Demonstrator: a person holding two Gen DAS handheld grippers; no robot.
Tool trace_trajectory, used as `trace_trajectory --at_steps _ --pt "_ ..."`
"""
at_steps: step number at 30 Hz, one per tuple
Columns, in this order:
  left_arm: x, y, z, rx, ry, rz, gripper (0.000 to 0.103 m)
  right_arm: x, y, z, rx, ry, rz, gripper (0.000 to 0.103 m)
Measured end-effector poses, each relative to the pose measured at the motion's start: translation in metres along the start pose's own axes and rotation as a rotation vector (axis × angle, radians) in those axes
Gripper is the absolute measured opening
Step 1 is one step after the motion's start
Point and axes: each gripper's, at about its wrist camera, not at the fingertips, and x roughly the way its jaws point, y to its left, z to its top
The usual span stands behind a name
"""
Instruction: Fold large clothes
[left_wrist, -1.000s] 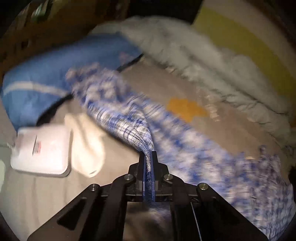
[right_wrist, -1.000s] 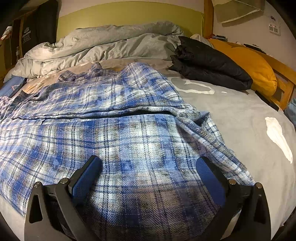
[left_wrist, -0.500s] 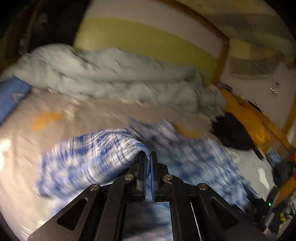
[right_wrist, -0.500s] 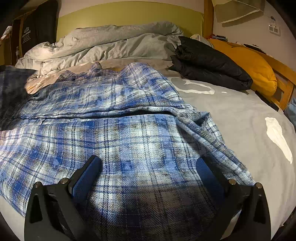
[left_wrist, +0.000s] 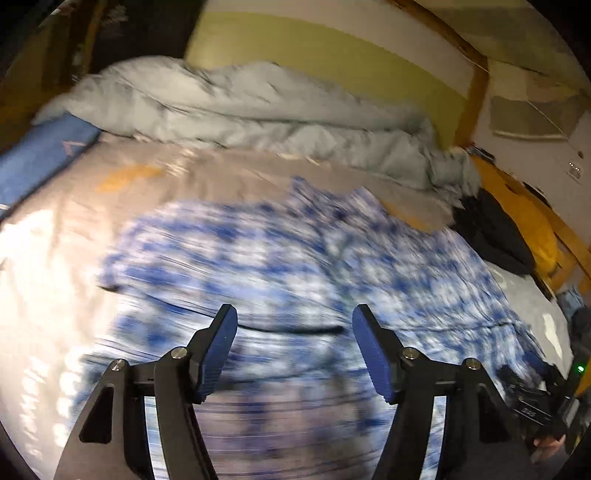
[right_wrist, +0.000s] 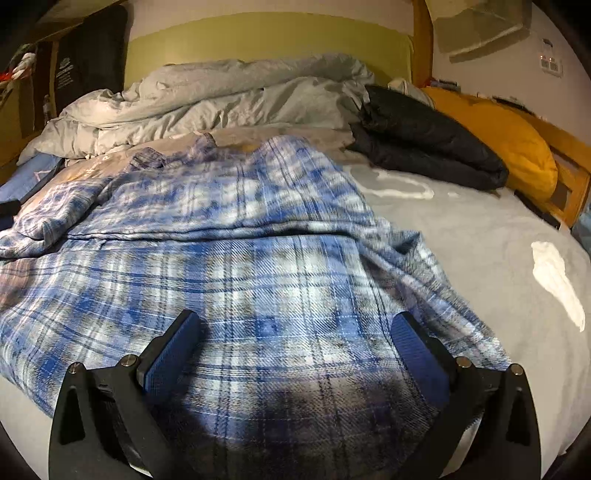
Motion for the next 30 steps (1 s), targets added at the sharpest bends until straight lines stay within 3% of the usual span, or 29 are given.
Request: trace_trajectory --at_steps 2,8,12,14,17,19,21,23,25,30 --pt "-0.005 0.017 0.007 -0.028 -0.022 0.049 0.074 -0.007 0.005 0.002 -0.021 -0.031 0.001 0.103" --pt "-0.008 0.088 0.022 -0.196 -0.089 0.246 0.074 -0.026 0.013 0.009 -0.012 -0.085 0.081 0.103" --pt "0.004 0.125 0.023 -0.285 -0.012 0.225 0.074 -0.036 0.017 0.014 -0.008 -0.113 0.131 0.103" --pt "0.021 0.141 0.022 -0.342 0.072 0.218 0.074 -0.040 0.020 0.016 -0.010 -0.121 0.143 0.102" --pt "0.043 0.159 0.015 -0.474 0.151 0.091 0.074 -0.044 0.023 0.019 -0.013 -0.123 0.166 0.096" --pt "0.053 0.164 0.014 -0.511 0.149 0.060 0.074 -0.046 0.025 0.019 -0.013 -0.123 0.176 0.095" --pt "0.063 0.167 0.017 -0.503 0.140 0.074 0.068 -0.047 0.025 0.019 -0.010 -0.122 0.183 0.095" --pt "0.066 0.164 0.022 -0.482 0.110 0.067 0.035 -0.048 0.025 0.019 -0.012 -0.121 0.184 0.094" --pt "0.062 0.155 0.027 -0.432 0.056 0.072 0.019 -0.051 0.025 0.019 -0.019 -0.123 0.179 0.093" --pt "0.037 0.093 0.043 -0.087 -0.104 0.181 0.014 -0.054 0.022 0.020 -0.003 -0.125 0.182 0.092"
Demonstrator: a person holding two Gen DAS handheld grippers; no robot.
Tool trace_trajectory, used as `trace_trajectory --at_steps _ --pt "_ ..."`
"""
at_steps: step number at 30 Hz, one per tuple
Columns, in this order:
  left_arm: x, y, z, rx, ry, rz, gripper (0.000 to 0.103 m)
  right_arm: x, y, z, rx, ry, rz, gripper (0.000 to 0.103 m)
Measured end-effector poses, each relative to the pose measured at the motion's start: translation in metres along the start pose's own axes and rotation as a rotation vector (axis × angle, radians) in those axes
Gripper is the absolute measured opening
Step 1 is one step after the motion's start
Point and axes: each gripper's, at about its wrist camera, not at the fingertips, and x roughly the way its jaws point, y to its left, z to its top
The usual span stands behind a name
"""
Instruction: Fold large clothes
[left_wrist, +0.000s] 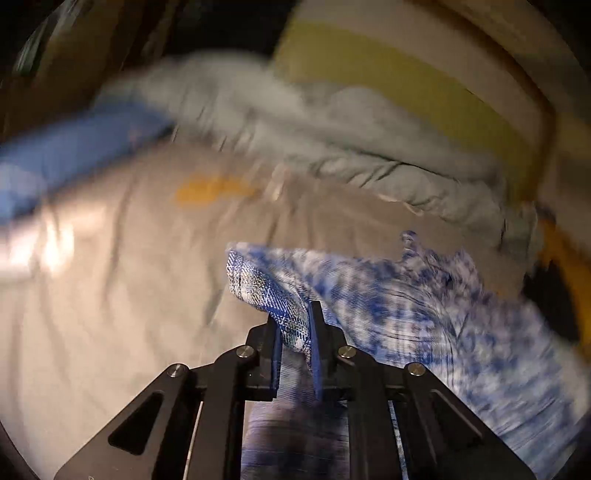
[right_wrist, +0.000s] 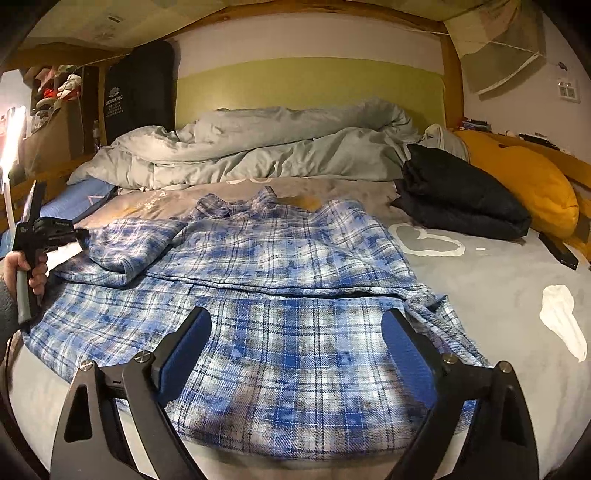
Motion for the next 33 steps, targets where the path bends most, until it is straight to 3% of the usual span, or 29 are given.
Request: trace_trajectory --at_steps 1,6,12,16,19,21,23,25,29,33 --pt "-0.009 -0.014 0.000 0.045 -0.027 -0.017 0.014 0.001 -0.002 0.001 0.012 0.003 0.004 0.092" --pt "-0.044 -0.080 -0.002 0.150 -0.080 -0.249 0.012 0.007 -0.007 0.003 0.069 0.033 0.027 0.082" --pt "-0.044 -0.171 -0.024 0.246 0.017 -0.444 0.012 0.005 -0.012 0.004 0.077 0.043 0.000 0.077" --pt "-0.042 -0.210 -0.049 0.304 0.069 -0.501 0.012 0.001 -0.024 0.005 0.100 0.036 -0.013 0.076" --pt "-0.037 -0.224 -0.067 0.328 0.132 -0.500 0.014 0.001 -0.035 0.007 0.136 0.043 -0.011 0.075" --pt "-0.033 -0.220 -0.076 0.326 0.137 -0.482 0.020 0.004 -0.043 0.008 0.171 0.054 -0.006 0.073" --pt "-0.037 -0.209 -0.086 0.306 0.124 -0.430 0.045 0.008 -0.049 0.009 0.204 0.071 0.014 0.072" --pt "-0.041 -0.197 -0.091 0.273 0.106 -0.400 0.062 0.014 -0.053 0.010 0.233 0.095 0.050 0.069" --pt "-0.048 -0.174 -0.097 0.229 0.096 -0.346 0.065 0.027 -0.046 0.021 0.240 0.132 0.127 0.067" --pt "-0.057 -0.156 -0.105 0.231 0.029 -0.251 0.073 0.041 -0.022 0.040 0.189 0.151 0.189 0.066"
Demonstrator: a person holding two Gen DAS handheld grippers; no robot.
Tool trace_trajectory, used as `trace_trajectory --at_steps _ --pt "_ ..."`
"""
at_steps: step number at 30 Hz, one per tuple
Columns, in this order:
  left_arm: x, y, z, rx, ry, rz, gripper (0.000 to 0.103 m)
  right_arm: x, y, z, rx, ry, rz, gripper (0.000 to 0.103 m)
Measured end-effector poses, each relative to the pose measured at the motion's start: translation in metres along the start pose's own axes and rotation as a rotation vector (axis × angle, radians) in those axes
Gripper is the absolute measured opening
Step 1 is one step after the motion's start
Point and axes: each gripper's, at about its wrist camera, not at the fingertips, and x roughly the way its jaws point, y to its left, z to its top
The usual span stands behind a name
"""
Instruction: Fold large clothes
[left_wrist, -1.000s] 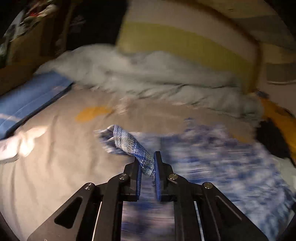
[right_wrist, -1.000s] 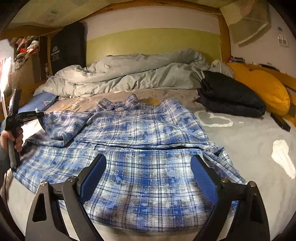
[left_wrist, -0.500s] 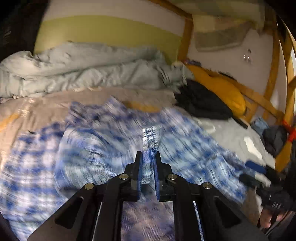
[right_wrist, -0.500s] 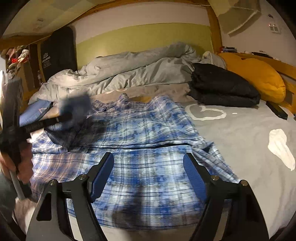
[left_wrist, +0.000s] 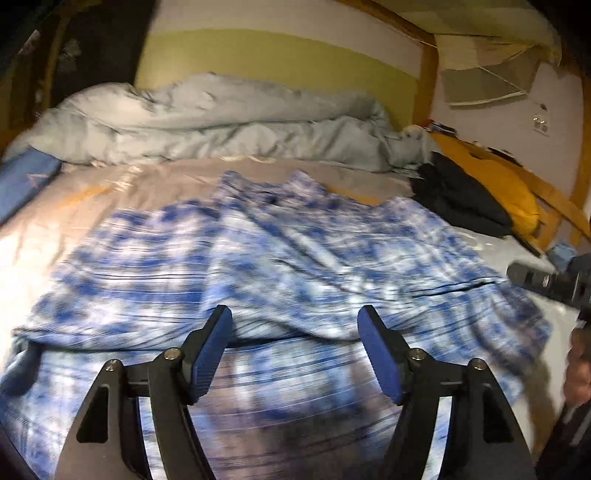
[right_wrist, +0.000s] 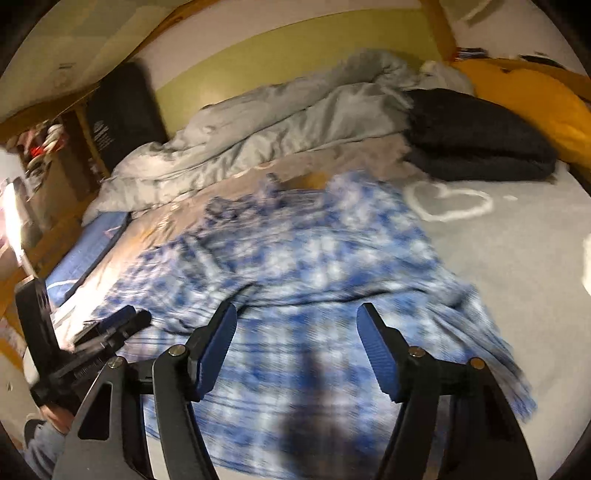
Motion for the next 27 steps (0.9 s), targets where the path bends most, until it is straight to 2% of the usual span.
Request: trace_trajectory --at_steps 2,6,11,15,19,20,21,23,27 --pt "0.004 0.009 -0.003 -0.039 0.018 0.006 0.073 0.012 0.012 0.005 -0.027 0.012 0.017 0.063" --pt "0.006 0.023 -0.004 -0.104 0.016 0.004 0.073 0.051 0.031 0.010 -0.059 0.092 0.064 0.058" --pt "0.001 0.031 -0.006 -0.147 -0.006 0.042 0.073 0.097 0.042 0.011 -0.069 0.191 0.072 0.057" --pt "-0.003 0.036 -0.007 -0.172 -0.023 0.044 0.073 0.123 0.049 0.007 -0.093 0.263 0.013 0.057" --pt "-0.005 0.037 -0.006 -0.183 -0.036 0.051 0.075 0.129 0.057 0.003 -0.117 0.271 0.002 0.057" --pt "-0.005 0.036 -0.006 -0.180 -0.037 0.052 0.075 0.129 0.058 0.003 -0.124 0.265 -0.002 0.051" --pt "-0.006 0.036 -0.006 -0.177 -0.039 0.054 0.075 0.130 0.060 0.002 -0.133 0.259 0.005 0.031" --pt "-0.007 0.034 -0.006 -0.172 -0.042 0.055 0.077 0.131 0.064 0.002 -0.158 0.251 0.020 0.009" --pt "-0.007 0.035 -0.005 -0.178 -0.042 0.060 0.079 0.115 0.075 0.009 -0.269 0.151 -0.019 0.005"
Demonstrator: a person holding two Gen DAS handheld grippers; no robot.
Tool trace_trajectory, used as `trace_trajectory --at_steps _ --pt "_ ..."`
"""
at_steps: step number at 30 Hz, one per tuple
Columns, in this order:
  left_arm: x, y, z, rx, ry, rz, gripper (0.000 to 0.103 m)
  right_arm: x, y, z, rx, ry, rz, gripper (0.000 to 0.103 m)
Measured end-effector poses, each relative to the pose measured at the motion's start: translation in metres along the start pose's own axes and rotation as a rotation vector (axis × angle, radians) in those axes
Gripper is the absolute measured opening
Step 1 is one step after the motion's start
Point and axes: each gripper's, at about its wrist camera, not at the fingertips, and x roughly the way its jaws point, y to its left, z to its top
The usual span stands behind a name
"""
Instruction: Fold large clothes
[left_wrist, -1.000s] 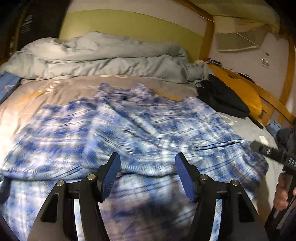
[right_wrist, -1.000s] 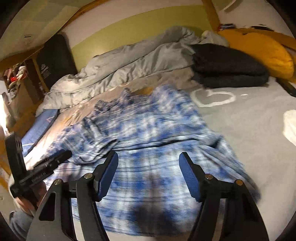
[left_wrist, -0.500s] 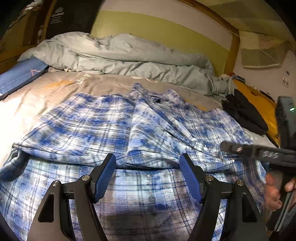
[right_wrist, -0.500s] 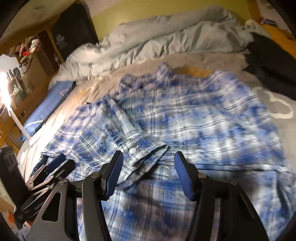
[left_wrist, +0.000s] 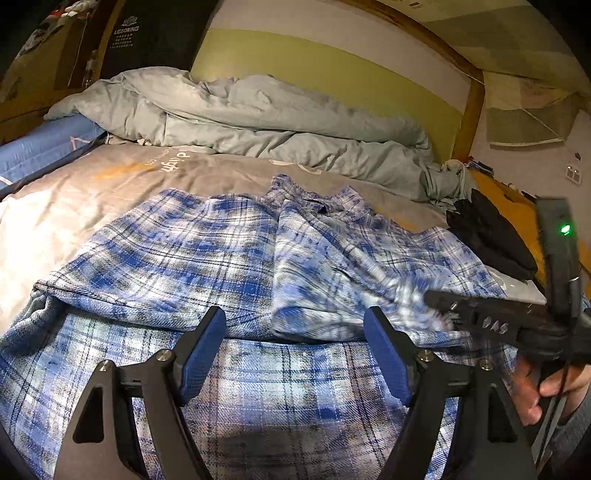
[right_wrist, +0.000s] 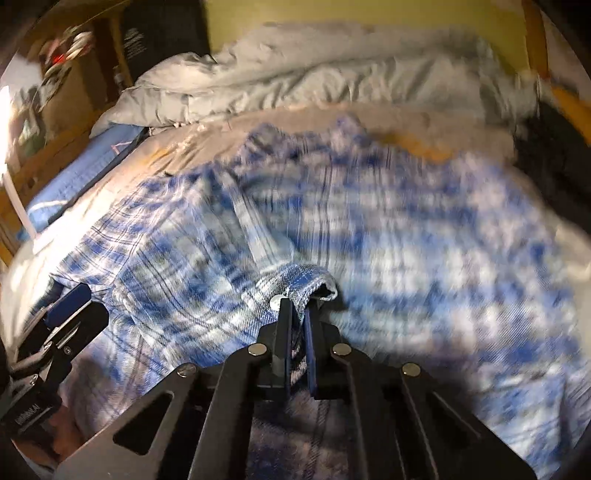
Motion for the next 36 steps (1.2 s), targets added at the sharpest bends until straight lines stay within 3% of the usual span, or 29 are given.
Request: trace_trajectory --at_steps 4,9,14,18,21,22,23,24,26,31,36 --pt "-0.009 0.003 -0.001 -0.021 -0.052 0.035 0.080 -0.024 -0.012 0.023 -0.051 -0.088 -0.109 0.005" --pt "-0.006 0.009 0.000 -0.044 -0.032 0.031 0.081 -0.045 -0.054 0.057 -0.053 -0.145 -0.284 0.005" --pt "-0.005 0.010 0.001 -0.047 -0.030 0.034 0.081 -0.039 -0.089 0.076 -0.048 -0.126 -0.362 0.005" --pt "-0.004 0.009 0.001 -0.041 -0.029 0.034 0.081 -0.020 -0.102 0.076 -0.039 -0.041 -0.332 0.005" --pt "-0.003 0.010 0.001 -0.043 -0.028 0.033 0.081 -0.015 -0.105 0.069 -0.018 -0.031 -0.354 0.006" --pt "-0.003 0.010 0.001 -0.043 -0.027 0.032 0.081 -0.017 -0.105 0.066 -0.010 -0.041 -0.365 0.010" --pt "-0.003 0.010 0.001 -0.043 -0.027 0.031 0.081 -0.020 -0.105 0.064 -0.001 -0.049 -0.383 0.022" --pt "-0.003 0.010 0.001 -0.043 -0.027 0.031 0.081 -0.026 -0.105 0.062 0.008 -0.059 -0.392 0.044" --pt "-0.004 0.010 0.001 -0.041 -0.031 0.029 0.081 -0.043 -0.100 0.056 0.018 -0.100 -0.371 0.072" --pt "-0.016 0.006 0.004 -0.020 -0.058 0.024 0.081 -0.094 -0.078 0.028 0.002 -0.181 -0.286 0.080" --pt "-0.044 -0.003 0.009 0.041 -0.091 0.006 0.082 -0.127 -0.059 -0.012 0.020 -0.215 -0.226 0.097"
